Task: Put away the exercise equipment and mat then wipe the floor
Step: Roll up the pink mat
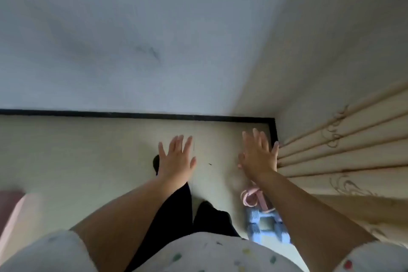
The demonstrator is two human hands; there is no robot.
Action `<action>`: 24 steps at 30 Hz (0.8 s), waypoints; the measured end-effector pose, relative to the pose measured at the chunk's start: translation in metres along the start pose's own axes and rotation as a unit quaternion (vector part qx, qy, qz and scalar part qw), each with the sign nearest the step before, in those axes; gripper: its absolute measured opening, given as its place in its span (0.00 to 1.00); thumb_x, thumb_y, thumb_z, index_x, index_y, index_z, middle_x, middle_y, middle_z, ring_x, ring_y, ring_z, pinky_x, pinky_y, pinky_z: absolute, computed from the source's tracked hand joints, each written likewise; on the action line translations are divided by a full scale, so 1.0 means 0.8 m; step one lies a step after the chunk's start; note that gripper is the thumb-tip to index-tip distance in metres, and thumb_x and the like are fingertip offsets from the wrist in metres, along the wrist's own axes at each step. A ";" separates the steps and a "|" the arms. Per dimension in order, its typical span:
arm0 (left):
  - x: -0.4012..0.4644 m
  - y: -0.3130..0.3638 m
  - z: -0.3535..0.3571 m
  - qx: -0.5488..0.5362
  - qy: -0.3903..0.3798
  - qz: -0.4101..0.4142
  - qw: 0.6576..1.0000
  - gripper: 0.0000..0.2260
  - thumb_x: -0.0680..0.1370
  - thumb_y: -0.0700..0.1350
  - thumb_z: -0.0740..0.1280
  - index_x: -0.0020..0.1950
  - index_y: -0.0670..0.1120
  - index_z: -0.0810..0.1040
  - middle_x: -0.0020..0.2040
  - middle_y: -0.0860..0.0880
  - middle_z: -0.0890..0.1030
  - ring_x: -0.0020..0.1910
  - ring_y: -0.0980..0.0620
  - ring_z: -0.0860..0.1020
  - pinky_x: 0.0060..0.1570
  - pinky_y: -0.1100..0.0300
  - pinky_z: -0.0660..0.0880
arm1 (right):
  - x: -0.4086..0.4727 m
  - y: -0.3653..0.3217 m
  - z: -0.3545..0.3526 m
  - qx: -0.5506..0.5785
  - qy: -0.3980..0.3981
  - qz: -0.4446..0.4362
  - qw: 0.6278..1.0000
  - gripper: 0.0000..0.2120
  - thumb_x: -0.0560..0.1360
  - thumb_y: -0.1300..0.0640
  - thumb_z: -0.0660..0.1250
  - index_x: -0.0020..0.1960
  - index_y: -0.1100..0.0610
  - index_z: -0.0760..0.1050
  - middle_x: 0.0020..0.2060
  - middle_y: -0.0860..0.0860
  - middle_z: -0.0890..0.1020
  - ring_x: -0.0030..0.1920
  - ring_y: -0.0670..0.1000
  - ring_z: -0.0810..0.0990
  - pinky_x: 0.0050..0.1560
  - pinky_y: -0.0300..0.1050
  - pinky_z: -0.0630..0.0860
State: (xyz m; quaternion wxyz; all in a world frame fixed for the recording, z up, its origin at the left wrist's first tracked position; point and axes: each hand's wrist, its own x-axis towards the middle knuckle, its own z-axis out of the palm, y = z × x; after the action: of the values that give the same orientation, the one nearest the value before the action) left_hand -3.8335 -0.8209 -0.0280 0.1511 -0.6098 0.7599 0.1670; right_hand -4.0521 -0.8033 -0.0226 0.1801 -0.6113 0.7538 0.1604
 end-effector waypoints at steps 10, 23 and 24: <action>-0.219 -0.179 0.074 -0.144 0.026 -0.327 0.934 0.26 0.82 0.55 0.48 0.78 0.50 0.44 0.78 0.46 0.49 0.77 0.47 0.46 0.71 0.36 0.44 | -0.094 -0.241 0.017 -0.144 0.004 -0.367 0.919 0.27 0.82 0.44 0.41 0.77 0.48 0.37 0.77 0.52 0.38 0.76 0.54 0.36 0.72 0.64 0.38; -0.568 -0.366 0.210 -0.195 0.023 -0.511 0.837 0.28 0.82 0.56 0.48 0.78 0.49 0.42 0.78 0.45 0.47 0.77 0.48 0.45 0.72 0.37 0.42 | -0.355 -0.543 0.174 -0.234 -0.032 -0.561 0.793 0.27 0.82 0.44 0.42 0.77 0.49 0.39 0.77 0.52 0.39 0.76 0.54 0.37 0.73 0.64 0.38; -0.592 -0.381 0.220 -0.201 0.021 -0.527 0.825 0.28 0.82 0.56 0.48 0.78 0.48 0.42 0.78 0.45 0.48 0.77 0.47 0.46 0.72 0.37 0.43 | -0.377 -0.565 0.184 -0.227 -0.038 -0.568 0.790 0.27 0.82 0.44 0.43 0.77 0.49 0.38 0.77 0.51 0.39 0.76 0.53 0.37 0.73 0.64 0.38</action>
State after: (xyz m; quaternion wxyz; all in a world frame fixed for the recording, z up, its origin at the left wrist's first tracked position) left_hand -3.4312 -0.3900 -0.0019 0.0742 -0.9376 0.2754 0.1987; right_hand -3.5419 -0.5657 -0.0210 0.1233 -0.9458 0.2055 0.2191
